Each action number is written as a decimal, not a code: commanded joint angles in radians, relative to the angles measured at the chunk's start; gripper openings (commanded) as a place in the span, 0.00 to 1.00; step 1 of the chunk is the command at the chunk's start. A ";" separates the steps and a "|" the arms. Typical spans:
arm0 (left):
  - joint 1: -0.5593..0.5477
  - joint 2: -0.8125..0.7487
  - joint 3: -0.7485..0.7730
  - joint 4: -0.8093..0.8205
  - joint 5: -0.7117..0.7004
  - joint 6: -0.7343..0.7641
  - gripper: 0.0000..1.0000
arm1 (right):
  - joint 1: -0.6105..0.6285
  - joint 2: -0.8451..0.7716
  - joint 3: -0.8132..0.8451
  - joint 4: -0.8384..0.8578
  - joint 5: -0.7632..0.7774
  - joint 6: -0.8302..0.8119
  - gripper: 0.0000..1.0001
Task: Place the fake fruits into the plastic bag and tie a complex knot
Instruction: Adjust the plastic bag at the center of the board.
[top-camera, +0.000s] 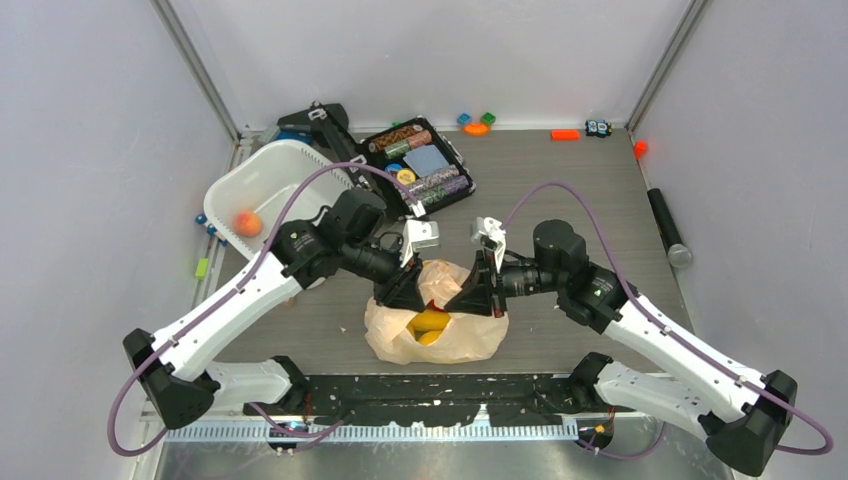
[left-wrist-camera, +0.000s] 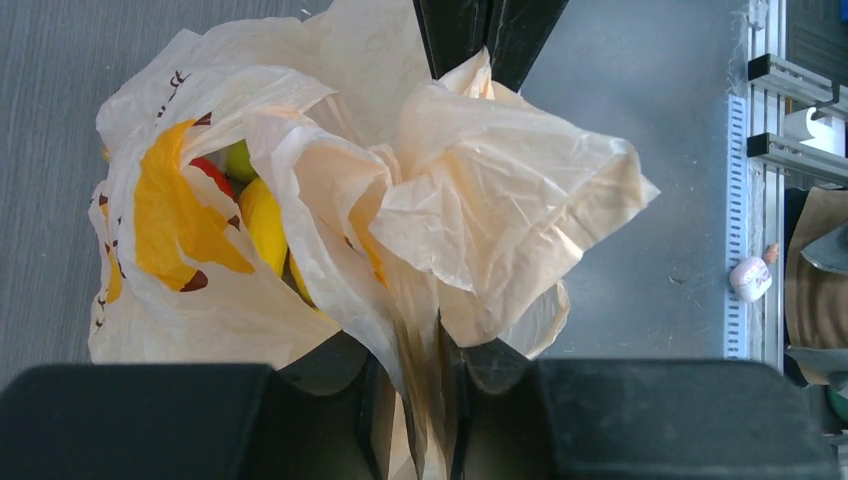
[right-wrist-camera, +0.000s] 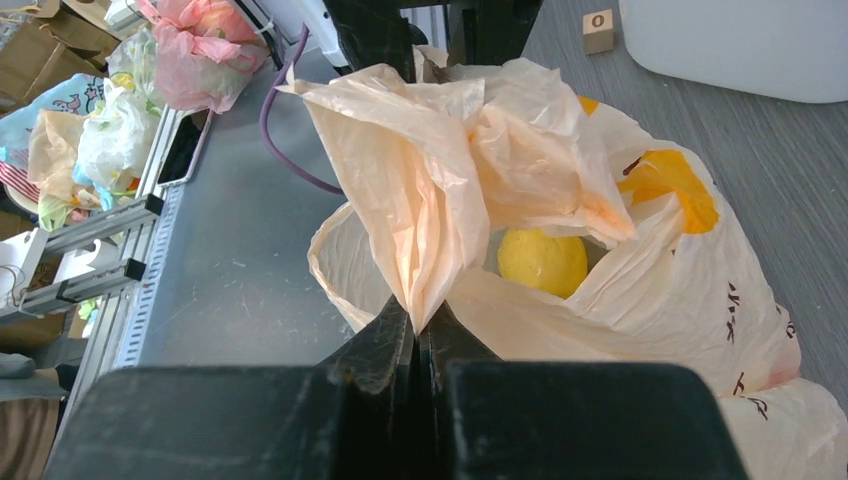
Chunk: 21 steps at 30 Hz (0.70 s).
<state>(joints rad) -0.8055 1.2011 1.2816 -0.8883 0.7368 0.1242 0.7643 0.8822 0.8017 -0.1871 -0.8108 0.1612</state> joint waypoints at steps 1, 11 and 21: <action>-0.006 -0.043 0.038 0.010 0.007 0.017 0.28 | 0.007 0.017 0.052 0.000 -0.002 0.024 0.05; -0.016 -0.044 0.033 0.034 0.011 0.009 0.55 | 0.023 0.073 0.059 0.019 0.000 0.040 0.05; -0.020 -0.037 0.026 0.055 0.004 -0.005 0.61 | 0.069 0.118 0.095 0.029 0.022 0.041 0.05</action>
<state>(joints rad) -0.8185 1.1774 1.2865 -0.8707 0.7341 0.1310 0.8158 0.9936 0.8402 -0.1951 -0.8009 0.1928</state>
